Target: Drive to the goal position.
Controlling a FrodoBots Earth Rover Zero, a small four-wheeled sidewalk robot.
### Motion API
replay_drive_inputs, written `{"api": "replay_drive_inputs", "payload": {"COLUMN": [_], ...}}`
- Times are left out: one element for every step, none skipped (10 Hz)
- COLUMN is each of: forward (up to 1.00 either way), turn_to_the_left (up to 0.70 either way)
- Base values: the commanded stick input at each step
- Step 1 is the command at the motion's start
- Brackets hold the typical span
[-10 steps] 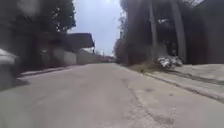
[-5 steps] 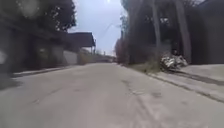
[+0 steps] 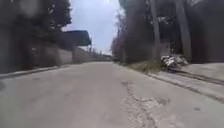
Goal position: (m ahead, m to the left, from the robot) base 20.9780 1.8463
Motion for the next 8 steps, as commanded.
{"api": "replay_drive_inputs", "payload": {"forward": [0.70,0.70,0.70,0.70,0.70,0.70,0.70,0.70], "turn_to_the_left": [0.00,0.00,0.00,0.00,0.00,0.00,0.00,0.00]}}
